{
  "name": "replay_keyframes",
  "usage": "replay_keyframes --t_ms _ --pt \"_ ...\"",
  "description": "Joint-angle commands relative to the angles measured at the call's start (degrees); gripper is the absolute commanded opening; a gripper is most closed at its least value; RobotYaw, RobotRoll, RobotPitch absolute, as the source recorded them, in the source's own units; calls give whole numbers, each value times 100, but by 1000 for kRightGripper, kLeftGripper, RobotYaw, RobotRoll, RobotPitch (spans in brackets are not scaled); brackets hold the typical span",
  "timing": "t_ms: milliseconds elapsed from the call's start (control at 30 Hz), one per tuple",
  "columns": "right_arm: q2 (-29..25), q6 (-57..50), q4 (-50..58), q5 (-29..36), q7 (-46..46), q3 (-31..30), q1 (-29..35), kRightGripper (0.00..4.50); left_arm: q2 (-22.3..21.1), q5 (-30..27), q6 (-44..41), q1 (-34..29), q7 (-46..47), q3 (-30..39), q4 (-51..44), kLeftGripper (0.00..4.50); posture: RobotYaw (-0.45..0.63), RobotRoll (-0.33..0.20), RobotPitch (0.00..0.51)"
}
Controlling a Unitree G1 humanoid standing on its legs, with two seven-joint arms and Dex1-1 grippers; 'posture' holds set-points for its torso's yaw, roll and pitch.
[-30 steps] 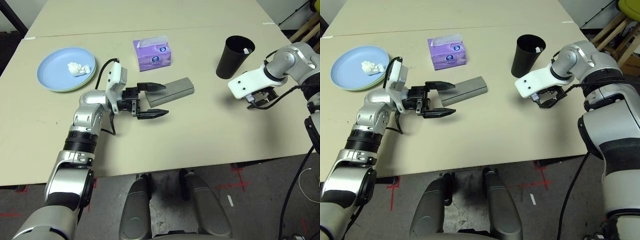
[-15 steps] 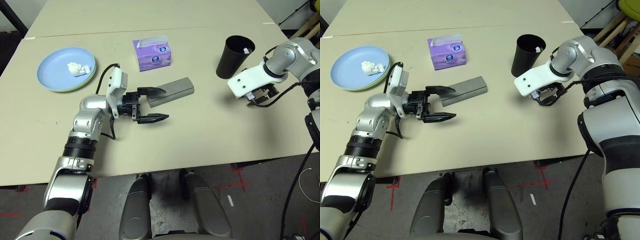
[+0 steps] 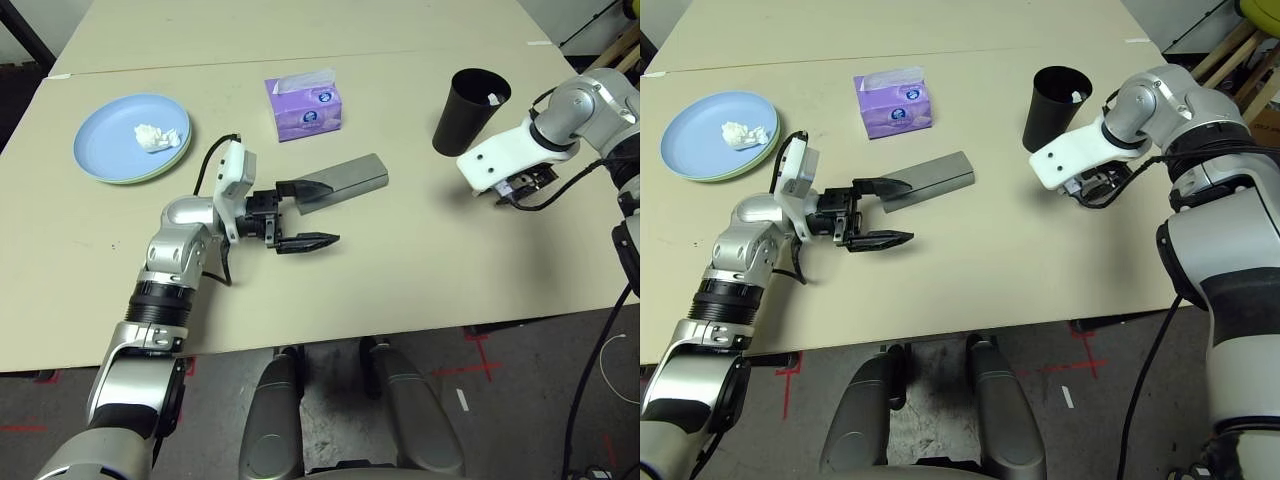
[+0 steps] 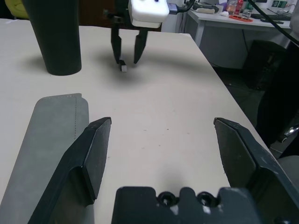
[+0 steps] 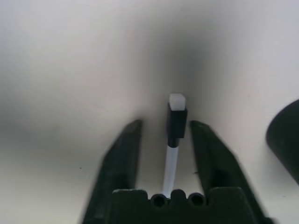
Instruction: Organize and tidy the items on the table.
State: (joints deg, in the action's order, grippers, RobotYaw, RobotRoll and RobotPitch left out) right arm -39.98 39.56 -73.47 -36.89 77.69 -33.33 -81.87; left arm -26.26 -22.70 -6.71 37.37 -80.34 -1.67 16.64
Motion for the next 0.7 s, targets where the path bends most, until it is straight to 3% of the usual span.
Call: replay_keyframes --t_ms 33,133,533,633,700 --pt "-88 -6 -78 -121 -2 -81 26 1027 -31 -48 -60 -152 0 -81 -164 4500 107 0 320" --pt "-82 -18 -91 -144 43 -84 27 26 -35 -52 -75 -161 9 -82 -177 4500 107 0 322" --pt "-144 38 -49 -45 202 19 -33 26 5 -4 2 31 -33 -105 51 4500 91 0 299" --pt "-138 52 -44 -50 172 22 -50 715 29 2 17 46 -26 -118 62 4500 92 0 298" --pt "-136 59 -47 -54 204 20 -52 1404 31 1 24 26 -29 -116 45 4500 93 0 298"
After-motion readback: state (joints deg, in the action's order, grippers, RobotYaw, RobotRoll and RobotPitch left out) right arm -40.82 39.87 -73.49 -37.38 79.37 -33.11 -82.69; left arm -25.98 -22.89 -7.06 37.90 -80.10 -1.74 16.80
